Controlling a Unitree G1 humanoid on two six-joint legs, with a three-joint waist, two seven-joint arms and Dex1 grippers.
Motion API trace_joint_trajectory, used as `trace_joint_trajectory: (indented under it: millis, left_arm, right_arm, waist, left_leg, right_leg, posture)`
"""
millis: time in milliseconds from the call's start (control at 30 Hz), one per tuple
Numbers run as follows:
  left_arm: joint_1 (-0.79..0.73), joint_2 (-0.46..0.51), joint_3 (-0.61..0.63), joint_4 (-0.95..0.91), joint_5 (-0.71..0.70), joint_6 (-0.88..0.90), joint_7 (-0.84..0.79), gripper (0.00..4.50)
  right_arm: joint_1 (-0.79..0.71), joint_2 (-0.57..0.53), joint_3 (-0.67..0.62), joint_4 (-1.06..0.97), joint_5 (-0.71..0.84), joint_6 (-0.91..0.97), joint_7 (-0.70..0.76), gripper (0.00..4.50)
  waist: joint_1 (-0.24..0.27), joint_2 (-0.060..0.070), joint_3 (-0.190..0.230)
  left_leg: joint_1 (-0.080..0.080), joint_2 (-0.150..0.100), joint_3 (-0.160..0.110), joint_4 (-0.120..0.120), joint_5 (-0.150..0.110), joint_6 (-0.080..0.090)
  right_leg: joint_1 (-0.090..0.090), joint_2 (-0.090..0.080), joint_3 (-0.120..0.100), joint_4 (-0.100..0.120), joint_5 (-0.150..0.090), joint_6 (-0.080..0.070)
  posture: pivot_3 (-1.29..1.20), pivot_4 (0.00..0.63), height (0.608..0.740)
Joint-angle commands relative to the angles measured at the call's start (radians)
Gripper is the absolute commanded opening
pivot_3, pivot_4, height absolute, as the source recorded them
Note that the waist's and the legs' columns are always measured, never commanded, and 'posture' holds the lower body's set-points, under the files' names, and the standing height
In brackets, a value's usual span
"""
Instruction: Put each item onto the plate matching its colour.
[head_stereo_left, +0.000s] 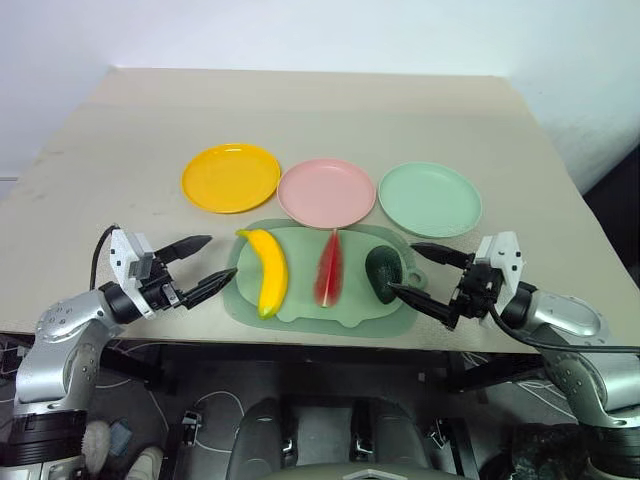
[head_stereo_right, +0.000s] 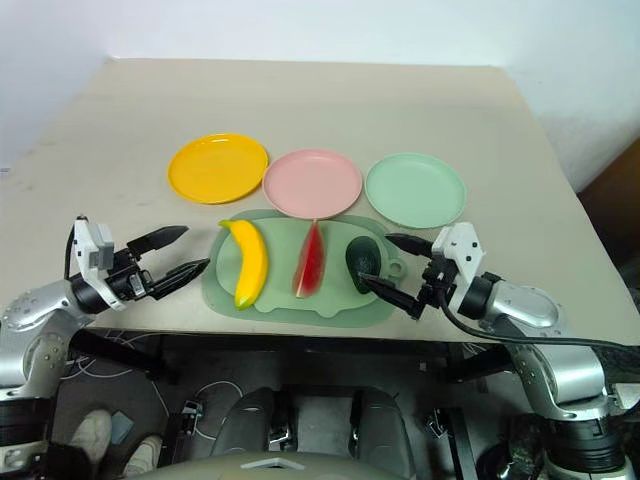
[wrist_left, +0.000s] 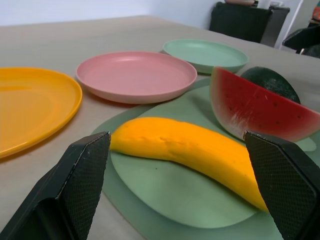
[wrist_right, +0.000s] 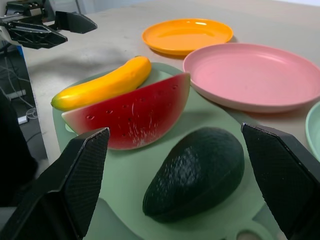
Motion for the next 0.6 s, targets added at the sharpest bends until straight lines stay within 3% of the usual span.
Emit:
trace_joint_trajectory:
  millis: [33,600]
  left_arm:
    - [-0.010,0.005,0.006,-0.032,-0.008,0.004,0.007,4.47]
    - [-0.089,-0.029,-0.034,0.040,0.038,-0.033,0.013,4.47]
  right_arm:
    - [-0.018,-0.001,-0.033,-0.051,0.032,0.008,-0.021,4.50]
    - [-0.092,0.042,-0.002,-0.114,0.092,0.263,-0.304,4.50]
  waist:
    - [0.000,0.000,0.000]
    - [0.001,0.000,0.000]
  left_leg:
    - [0.000,0.000,0.000,0.000,0.000,0.000]
    - [0.000,0.000,0.000,0.000,0.000,0.000]
  right_leg:
    - [0.000,0.000,0.000,0.000,0.000,0.000]
    - [0.000,0.000,0.000,0.000,0.000,0.000]
  posture:
    - [0.00,0.150,0.695]
    - [0.00,0.150,0.695]
